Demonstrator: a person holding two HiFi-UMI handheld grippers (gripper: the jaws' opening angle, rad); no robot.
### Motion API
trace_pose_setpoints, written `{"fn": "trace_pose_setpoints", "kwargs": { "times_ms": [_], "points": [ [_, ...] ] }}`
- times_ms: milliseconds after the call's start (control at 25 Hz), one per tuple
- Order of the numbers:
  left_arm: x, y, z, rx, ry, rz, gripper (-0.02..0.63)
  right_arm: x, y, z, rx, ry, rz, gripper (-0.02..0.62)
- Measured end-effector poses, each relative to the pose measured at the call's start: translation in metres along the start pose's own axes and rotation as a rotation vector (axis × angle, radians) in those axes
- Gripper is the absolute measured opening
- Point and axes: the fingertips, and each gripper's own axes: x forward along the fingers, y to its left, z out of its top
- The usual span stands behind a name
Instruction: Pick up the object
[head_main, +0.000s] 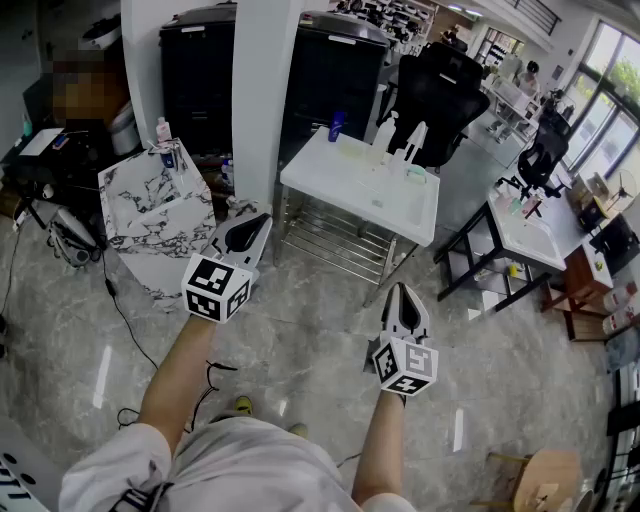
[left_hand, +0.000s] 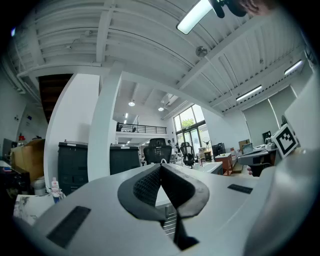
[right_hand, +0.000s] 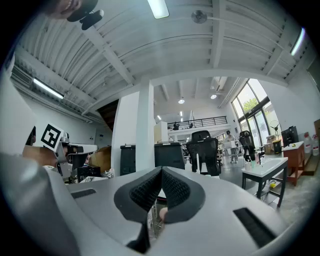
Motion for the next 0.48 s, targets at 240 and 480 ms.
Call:
{"fn": "trace_pose_setpoints", "kwargs": {
  "times_ms": [240, 480],
  "points": [
    [0.0017, 0.0029, -0.0022, -0.006, -0.004, 0.0, 0.011, -0.001, -0.005, -0.0036, 0.0, -0.007, -0.019, 0.006],
    [0.001, 0.0029, -0.001, 0.01, -0.002, 0.003, 0.011, -0.0023, -0.007, -0.0034, 0.001, 0.0, -0.032, 0.006]
  ]
}}
